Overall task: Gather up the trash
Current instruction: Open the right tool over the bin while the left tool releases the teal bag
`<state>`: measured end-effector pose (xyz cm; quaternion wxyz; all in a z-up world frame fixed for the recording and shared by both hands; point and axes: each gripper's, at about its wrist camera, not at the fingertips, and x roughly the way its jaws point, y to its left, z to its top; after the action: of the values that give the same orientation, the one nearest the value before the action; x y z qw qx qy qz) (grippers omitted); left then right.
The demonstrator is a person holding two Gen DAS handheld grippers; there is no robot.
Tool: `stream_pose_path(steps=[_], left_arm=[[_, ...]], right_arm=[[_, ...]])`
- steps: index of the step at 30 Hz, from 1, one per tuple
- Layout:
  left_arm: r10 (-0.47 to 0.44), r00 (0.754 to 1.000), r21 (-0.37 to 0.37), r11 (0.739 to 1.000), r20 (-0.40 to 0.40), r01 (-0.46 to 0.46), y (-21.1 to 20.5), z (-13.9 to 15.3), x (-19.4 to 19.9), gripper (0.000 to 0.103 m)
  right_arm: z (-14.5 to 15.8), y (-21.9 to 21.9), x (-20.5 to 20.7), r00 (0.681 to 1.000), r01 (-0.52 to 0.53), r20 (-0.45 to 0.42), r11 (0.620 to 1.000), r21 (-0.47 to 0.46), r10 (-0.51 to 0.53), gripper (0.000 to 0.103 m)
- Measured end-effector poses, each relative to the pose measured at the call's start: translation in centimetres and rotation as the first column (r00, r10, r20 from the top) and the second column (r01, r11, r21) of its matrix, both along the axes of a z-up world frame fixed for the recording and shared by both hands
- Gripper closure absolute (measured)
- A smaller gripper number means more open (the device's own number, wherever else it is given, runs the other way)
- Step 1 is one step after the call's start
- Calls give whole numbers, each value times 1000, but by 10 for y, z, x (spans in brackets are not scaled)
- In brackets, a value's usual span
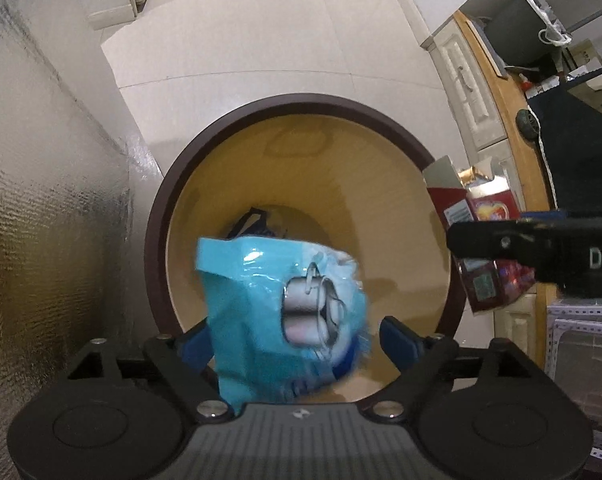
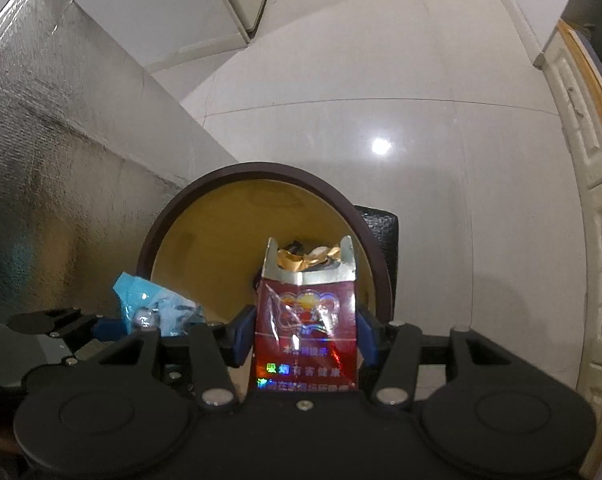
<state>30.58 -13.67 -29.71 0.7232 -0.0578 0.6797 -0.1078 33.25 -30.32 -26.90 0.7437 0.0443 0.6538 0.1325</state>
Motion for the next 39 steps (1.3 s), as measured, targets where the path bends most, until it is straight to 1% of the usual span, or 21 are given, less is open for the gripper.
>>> stream_pose_path(steps=[8,17,18,19,20,21,22,24,26,27,28,31,33,36,37,39], left_arm=[[3,1000,-7,1000,7,-3,10,2,-1,6],[4,1000,-11,1000,4,-4,14,8,-8,0],[9,1000,-11,1000,1,-9,15,9,-8,0],[13,1000,-13,1000,-2,-13,16,9,-9,0],[16,1000,-14,1000,-4,-16,17,9,-9,0],[18,1000,-15,1000,-4,-18,18,9,-9,0],[18,1000,-13,1000,-4,-18,18,9,-9,0],[19,1000,-8,1000,1,-19,19,11,-8,0],[19,1000,-8,1000,5,-19,19,11,-8,0],[18,1000,-6,1000,7,-18,19,12,-8,0],[17,1000,-6,1000,7,-17,20,12,-8,0],[12,1000,-14,1000,6,-12,20,14,-7,0],[9,1000,-11,1000,7,-9,20,15,-7,0],[10,1000,-2,1000,13,-10,19,18,-6,0],[11,1000,-1,1000,15,-11,19,19,-6,0],[14,1000,6,1000,20,-14,19,22,-6,0]], right_arm=[[-4,7,13,999,-51,5,999,-8,51,50],[-11,14,17,995,-99,-15,995,10,99,49],[-11,16,18,994,-105,-11,994,8,105,46],[-11,15,16,994,-107,-5,994,2,107,39],[-11,13,19,994,-108,4,994,-5,108,35],[-11,11,18,994,-107,11,994,-13,107,26],[-11,11,17,994,-105,16,994,-20,105,19],[-10,8,14,994,-105,36,994,-38,106,17],[-9,6,12,994,-105,35,993,-52,106,17],[-9,4,11,994,-102,31,993,-54,104,16],[-9,3,9,995,-99,28,994,-54,101,12],[-7,-2,3,995,-92,23,995,-42,93,8],[-6,-7,-2,996,-84,20,996,-29,84,3],[-3,-16,-10,997,-71,31,997,-14,72,3],[-5,-15,-10,997,-67,33,998,-10,67,0],[-1,-19,-12,997,-60,39,998,0,60,0]])
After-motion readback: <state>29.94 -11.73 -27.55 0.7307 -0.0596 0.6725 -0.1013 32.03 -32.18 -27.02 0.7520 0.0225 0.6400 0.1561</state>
